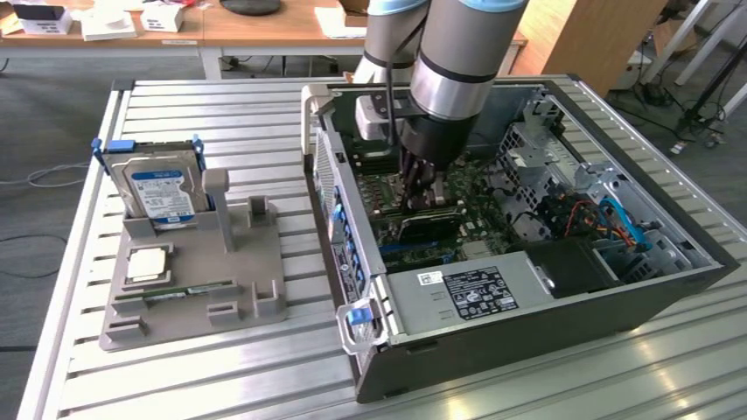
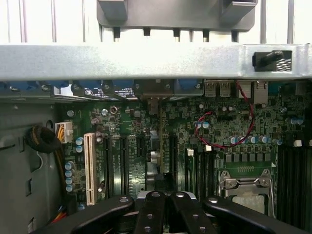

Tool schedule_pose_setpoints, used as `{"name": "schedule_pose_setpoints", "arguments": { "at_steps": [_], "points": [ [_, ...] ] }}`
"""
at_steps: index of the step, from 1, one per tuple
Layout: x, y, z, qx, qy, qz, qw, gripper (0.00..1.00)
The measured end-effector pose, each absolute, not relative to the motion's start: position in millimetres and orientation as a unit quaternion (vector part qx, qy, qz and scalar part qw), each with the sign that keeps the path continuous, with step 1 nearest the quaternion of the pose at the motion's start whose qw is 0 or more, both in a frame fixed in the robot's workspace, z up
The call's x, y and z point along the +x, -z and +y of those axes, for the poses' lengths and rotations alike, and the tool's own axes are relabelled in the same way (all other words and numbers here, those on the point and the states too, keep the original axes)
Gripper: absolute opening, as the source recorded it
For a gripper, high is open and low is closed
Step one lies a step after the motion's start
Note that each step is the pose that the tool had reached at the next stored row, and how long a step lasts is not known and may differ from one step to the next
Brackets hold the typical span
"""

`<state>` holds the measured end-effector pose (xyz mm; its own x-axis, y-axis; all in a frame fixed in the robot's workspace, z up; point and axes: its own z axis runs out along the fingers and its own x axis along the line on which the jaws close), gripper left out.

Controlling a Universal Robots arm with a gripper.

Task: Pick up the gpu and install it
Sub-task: 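Press down on the gpu until it lock into place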

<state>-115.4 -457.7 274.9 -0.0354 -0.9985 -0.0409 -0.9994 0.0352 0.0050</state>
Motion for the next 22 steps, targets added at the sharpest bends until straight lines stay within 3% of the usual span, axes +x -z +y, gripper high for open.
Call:
{"name": "schedule_pose_setpoints", "arguments": {
  "at_steps": [22],
  "points": [
    [-116.8, -269.9, -455.1, -0.694, -0.016, 0.719, 0.013, 0.11]
  ]
}}
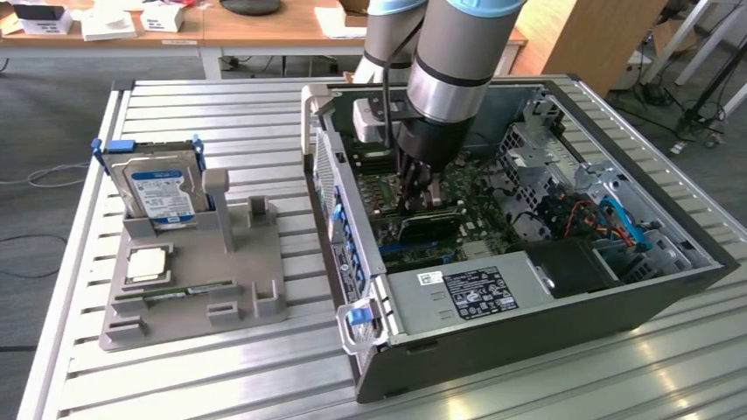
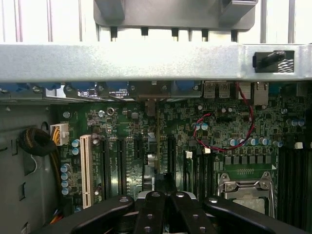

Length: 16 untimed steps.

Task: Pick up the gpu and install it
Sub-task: 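Press down on the gpu until it lock into place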

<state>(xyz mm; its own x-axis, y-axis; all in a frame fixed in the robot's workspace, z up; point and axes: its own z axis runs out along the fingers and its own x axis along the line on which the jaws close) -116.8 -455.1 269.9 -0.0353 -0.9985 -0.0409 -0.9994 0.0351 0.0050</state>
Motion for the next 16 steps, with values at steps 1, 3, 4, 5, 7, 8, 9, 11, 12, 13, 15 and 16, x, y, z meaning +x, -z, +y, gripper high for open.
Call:
{"name": "schedule_pose_setpoints", "arguments": {
  "at_steps": [1, 3, 4, 5, 7, 8, 9, 11, 12, 13, 15, 16],
  "points": [
    [-116.8, -269.9, -455.2, -0.694, -0.016, 0.719, 0.013, 0.11],
    [-116.8, -269.9, -455.1, -0.694, -0.016, 0.719, 0.013, 0.11],
    [-117.2, -269.8, -454.7, -0.694, -0.016, 0.719, 0.013, 0.11],
    [-117.6, -269.8, -454.7, -0.694, -0.016, 0.719, 0.013, 0.11],
    [-119.5, -269.8, -454.7, -0.694, -0.016, 0.719, 0.013, 0.11],
    [-120.0, -269.8, -454.7, -0.694, -0.016, 0.719, 0.013, 0.11],
    [-120.1, -269.8, -454.7, -0.694, -0.016, 0.719, 0.013, 0.11],
    [-120.2, -269.1, -454.7, -0.694, -0.016, 0.719, 0.013, 0.11],
    [-120.3, -268.8, -454.7, -0.694, -0.016, 0.719, 0.013, 0.11],
    [-120.3, -268.8, -454.7, -0.694, -0.016, 0.719, 0.013, 0.11],
    [-120.3, -268.8, -454.7, -0.694, -0.016, 0.719, 0.013, 0.11],
    [-120.3, -268.8, -454.6, -0.694, -0.016, 0.719, 0.013, 0.11]
  ]
}}
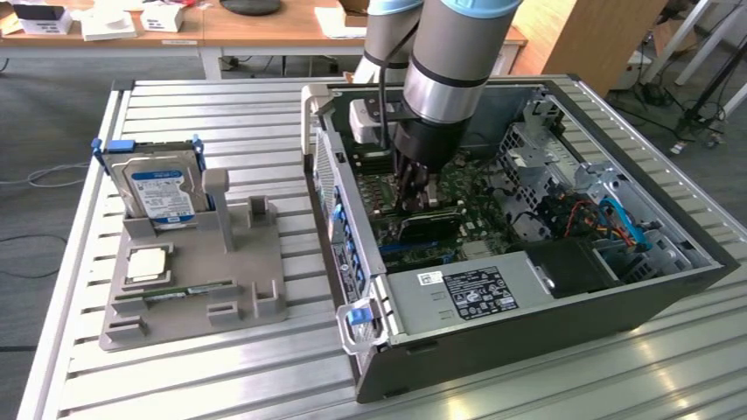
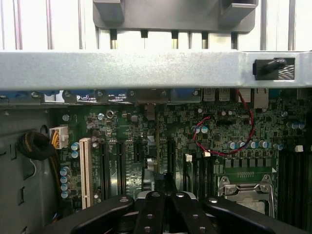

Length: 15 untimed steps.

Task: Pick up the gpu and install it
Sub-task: 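Press down on the gpu until it lock into place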

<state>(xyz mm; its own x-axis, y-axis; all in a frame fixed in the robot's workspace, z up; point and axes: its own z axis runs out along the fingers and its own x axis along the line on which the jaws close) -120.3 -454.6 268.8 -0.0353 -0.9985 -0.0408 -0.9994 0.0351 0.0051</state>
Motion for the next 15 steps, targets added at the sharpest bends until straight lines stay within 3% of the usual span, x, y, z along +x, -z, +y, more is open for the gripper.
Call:
{"name": "schedule_pose_setpoints", "arguments": {
  "at_steps": [15],
  "points": [
    [-120.3, -267.1, -454.6, -0.694, -0.016, 0.719, 0.013, 0.11]
  ]
}}
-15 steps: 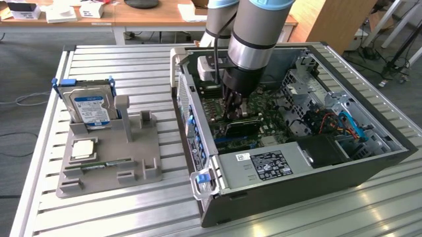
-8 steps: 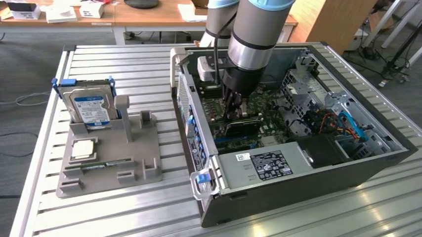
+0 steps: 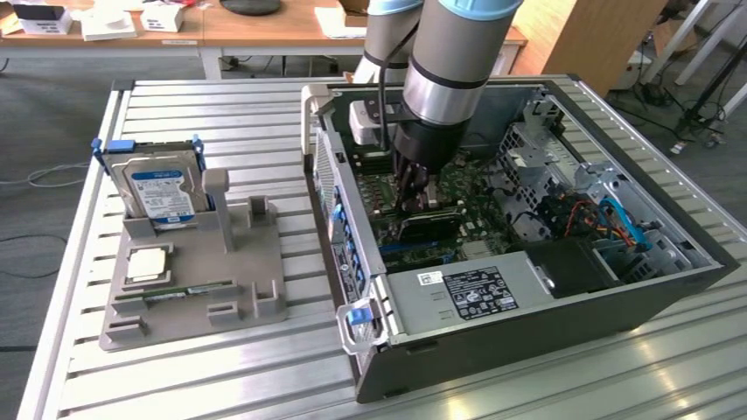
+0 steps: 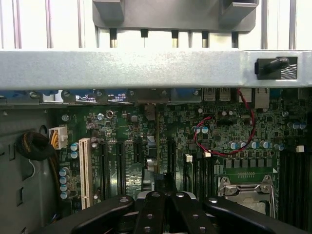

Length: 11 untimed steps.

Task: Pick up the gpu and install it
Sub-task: 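Press down on the gpu until it lock into place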

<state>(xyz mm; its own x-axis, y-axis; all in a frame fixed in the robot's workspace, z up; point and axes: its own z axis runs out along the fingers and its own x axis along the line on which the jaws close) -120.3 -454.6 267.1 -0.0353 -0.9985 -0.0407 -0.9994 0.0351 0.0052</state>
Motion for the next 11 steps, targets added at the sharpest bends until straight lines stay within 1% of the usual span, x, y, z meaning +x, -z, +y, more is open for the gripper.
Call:
{"name": "schedule_pose_setpoints", "arguments": {
  "at_steps": [11],
  "points": [
    [-120.3, -266.0, -454.6, -0.694, -0.016, 0.719, 0.013, 0.11]
  ]
}}
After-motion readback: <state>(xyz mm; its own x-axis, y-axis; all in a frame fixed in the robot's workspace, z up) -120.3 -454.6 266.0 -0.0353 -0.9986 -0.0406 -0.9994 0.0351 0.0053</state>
